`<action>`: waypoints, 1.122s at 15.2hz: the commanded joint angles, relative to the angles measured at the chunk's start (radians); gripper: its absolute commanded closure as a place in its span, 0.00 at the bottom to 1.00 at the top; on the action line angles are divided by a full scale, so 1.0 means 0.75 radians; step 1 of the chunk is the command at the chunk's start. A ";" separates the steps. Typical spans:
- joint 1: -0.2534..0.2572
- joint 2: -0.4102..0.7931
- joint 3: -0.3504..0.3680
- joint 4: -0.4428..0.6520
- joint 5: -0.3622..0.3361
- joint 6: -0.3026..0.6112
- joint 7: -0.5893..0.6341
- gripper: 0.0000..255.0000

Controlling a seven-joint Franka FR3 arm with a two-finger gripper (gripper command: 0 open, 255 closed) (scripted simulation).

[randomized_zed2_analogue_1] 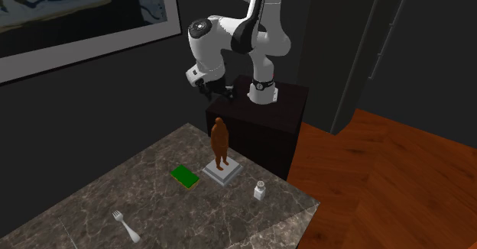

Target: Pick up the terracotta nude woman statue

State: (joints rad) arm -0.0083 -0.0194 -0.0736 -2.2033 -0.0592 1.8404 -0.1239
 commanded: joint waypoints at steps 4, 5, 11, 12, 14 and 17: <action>-0.001 0.284 0.001 0.149 0.018 0.066 -0.002 0.00; -0.003 0.341 0.001 0.185 0.021 0.074 -0.003 0.00; -0.010 0.587 0.004 0.346 0.035 0.104 -0.008 0.00; -0.010 0.598 0.005 0.343 0.036 0.118 -0.007 0.00; -0.011 0.623 0.006 0.341 0.037 0.145 -0.007 0.00; -0.012 0.669 0.007 0.338 0.039 0.194 -0.006 0.00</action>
State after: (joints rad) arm -0.0170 0.4694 -0.0689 -1.9509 -0.0306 1.9737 -0.1285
